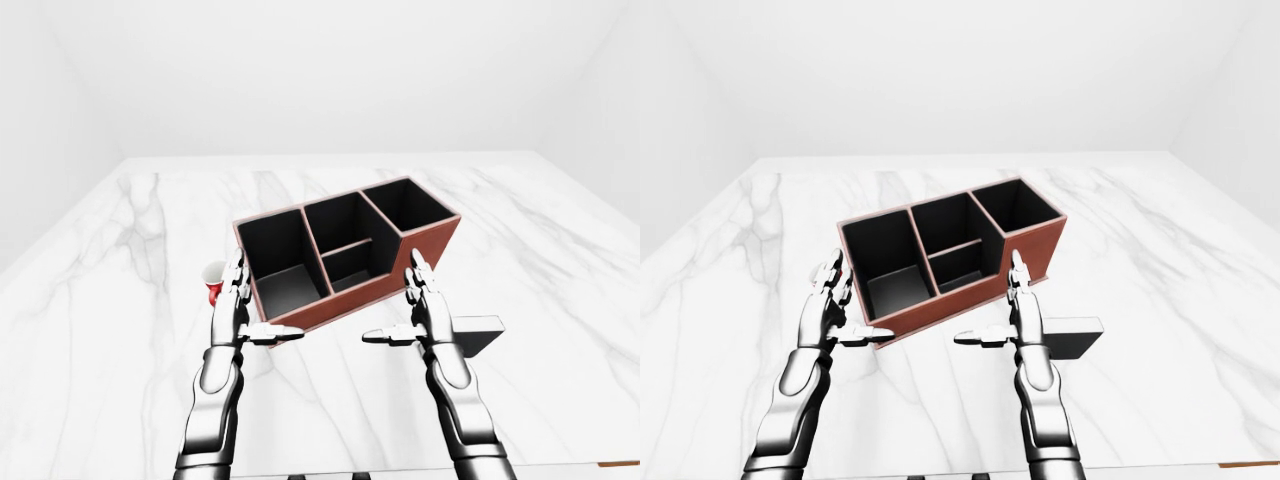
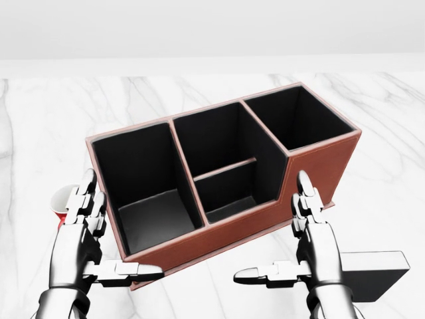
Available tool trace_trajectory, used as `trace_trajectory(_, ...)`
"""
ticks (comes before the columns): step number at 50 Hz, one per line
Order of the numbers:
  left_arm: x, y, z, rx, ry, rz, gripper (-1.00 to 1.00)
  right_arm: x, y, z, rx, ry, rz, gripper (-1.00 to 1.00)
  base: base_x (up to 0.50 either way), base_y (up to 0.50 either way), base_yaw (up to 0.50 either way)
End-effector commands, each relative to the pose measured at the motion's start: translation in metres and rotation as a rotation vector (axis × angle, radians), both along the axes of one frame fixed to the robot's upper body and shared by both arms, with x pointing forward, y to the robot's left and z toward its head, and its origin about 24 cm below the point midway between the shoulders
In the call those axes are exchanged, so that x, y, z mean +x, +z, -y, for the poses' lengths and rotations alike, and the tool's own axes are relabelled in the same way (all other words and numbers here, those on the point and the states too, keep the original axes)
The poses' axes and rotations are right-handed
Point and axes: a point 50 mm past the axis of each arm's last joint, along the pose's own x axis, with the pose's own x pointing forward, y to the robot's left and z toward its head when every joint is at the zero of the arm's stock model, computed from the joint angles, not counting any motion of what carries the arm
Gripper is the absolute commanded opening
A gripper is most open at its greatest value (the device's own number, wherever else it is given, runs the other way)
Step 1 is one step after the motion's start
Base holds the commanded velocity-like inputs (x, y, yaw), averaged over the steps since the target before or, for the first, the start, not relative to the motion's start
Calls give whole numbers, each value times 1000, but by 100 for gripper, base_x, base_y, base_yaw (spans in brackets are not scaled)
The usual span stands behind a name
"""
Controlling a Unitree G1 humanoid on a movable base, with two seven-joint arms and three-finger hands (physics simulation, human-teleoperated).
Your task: Pick up the book and place it in the left compartment of the caddy.
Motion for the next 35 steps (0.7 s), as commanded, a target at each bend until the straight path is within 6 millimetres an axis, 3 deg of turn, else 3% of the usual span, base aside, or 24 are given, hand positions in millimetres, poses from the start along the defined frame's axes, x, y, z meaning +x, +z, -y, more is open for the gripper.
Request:
trace_trajectory(1,1,-1,-1,0,4,1,100,4,-4,-2,-11,5,-17,100,0,0,0)
trace_trajectory(6,1,1,-3,-2,8,2,100,9,-8,-7,-29,10,-30,100,0,0,0)
trace_trajectory(13,1,6,-7,-10,19,7,100,22,-33,-24,-110,46,-120,100,0,0,0)
trace_trajectory(14,1,6,-8,-11,19,6,100,6,30,-3,-120,60,52,100,0,0,0)
trace_trajectory(15,0,8,-8,-13,16,7,100,3,52,9,-136,88,138,100,0,0,0)
trace_trajectory(35,-1,10,-10,-23,-6,2,100,-6,90,20,-456,261,228,100,0,0,0)
